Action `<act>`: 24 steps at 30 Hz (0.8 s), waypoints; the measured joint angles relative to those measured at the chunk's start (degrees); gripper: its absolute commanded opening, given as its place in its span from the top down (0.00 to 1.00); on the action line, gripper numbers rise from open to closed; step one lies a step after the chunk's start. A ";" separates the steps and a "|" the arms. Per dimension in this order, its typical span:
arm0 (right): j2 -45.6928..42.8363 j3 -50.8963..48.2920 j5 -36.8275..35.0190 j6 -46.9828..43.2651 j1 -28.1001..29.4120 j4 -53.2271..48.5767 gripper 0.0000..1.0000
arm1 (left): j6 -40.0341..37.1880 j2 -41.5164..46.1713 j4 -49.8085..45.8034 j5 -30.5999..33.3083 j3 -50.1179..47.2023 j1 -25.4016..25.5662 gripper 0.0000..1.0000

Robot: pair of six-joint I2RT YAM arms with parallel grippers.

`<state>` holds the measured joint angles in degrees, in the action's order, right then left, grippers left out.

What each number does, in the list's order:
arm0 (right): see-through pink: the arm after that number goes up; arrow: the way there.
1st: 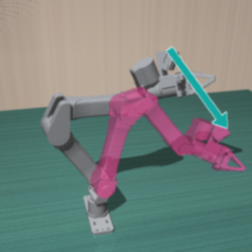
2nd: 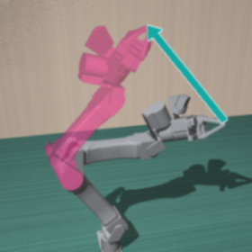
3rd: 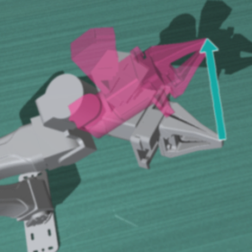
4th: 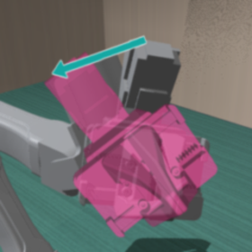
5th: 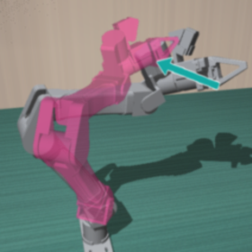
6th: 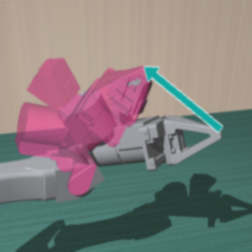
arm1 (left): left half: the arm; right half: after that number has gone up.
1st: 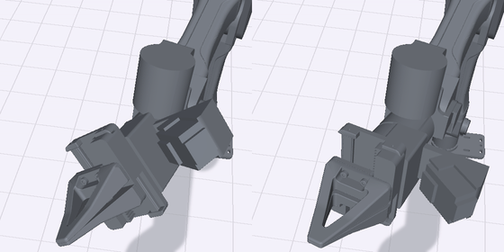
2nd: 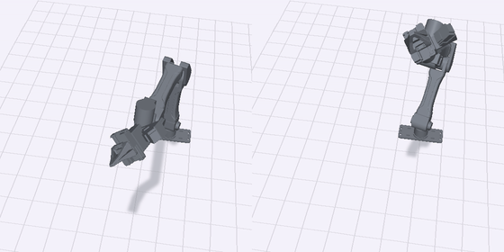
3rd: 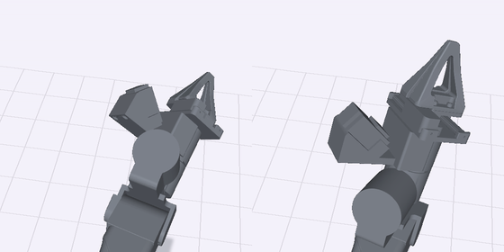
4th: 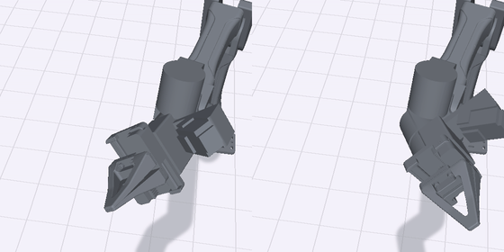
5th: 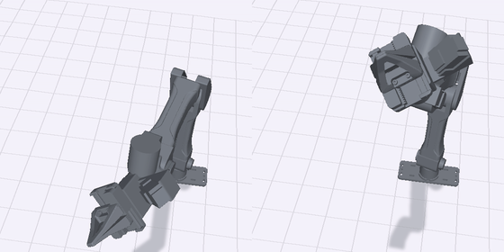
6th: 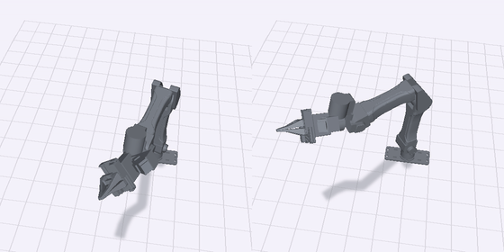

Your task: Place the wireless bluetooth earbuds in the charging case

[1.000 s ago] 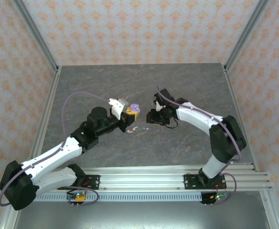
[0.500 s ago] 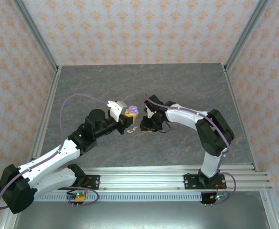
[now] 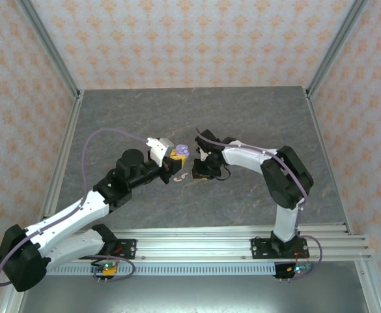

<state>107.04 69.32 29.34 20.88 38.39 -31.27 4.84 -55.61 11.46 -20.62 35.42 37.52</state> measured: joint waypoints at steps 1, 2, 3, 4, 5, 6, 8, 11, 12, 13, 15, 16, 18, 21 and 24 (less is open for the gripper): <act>0.39 0.28 -0.50 -0.02 0.00 -0.15 0.74 | -0.02 0.00 0.00 0.00 -0.02 0.00 0.89; 0.87 0.68 -1.11 0.00 0.00 -0.42 0.73 | -0.02 0.00 0.00 0.00 -0.02 0.00 0.89; 1.25 0.98 -1.51 0.02 0.00 -0.63 0.73 | -0.02 0.00 0.00 0.02 -0.02 0.00 0.89; 1.55 1.20 -1.97 0.02 0.00 -0.70 0.73 | -0.02 0.00 0.00 0.00 -0.02 0.00 0.89; 1.84 1.36 -2.40 0.00 0.00 -0.83 0.72 | -0.02 -0.02 0.02 0.02 -0.02 0.00 0.89; 2.01 1.53 -2.67 0.00 0.00 -0.98 0.72 | -0.02 -0.02 0.02 0.02 -0.02 0.00 0.89; 2.27 1.95 -3.48 0.02 0.00 -1.27 0.71 | -0.02 -0.02 0.02 0.00 -0.04 0.00 0.89; 2.32 2.56 -5.03 0.00 0.00 -1.70 0.68 | 0.00 -0.02 0.07 0.02 -0.33 0.00 0.89; 2.32 2.80 -5.40 0.02 0.00 -1.90 0.67 | -0.02 -0.04 0.07 0.02 -0.39 0.00 0.89; 2.32 3.06 -5.68 0.00 0.00 -2.03 0.67 | -0.02 -0.04 0.07 0.02 -0.46 0.00 0.89; 2.47 3.76 -6.27 -0.02 0.00 -2.38 0.65 | -0.02 -0.04 0.09 0.02 -0.48 0.00 0.89; 2.67 4.15 -6.47 -0.04 0.00 -2.45 0.65 | -0.02 -0.04 0.09 0.00 -0.52 0.00 0.89; 3.28 5.11 -6.80 -0.17 0.00 -2.67 0.65 | 0.00 -0.04 0.09 0.02 -0.68 0.00 0.89; 4.31 6.10 -7.19 -0.20 0.00 -2.84 0.65 | 0.00 -0.04 0.11 0.02 -0.76 0.00 0.89; 5.11 6.62 -7.63 -0.42 0.00 -3.41 0.65 | 0.00 -0.04 0.11 0.02 -0.76 0.00 0.89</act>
<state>112.16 75.94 21.71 20.47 38.39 -34.68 4.84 -55.66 11.57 -20.60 34.65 37.52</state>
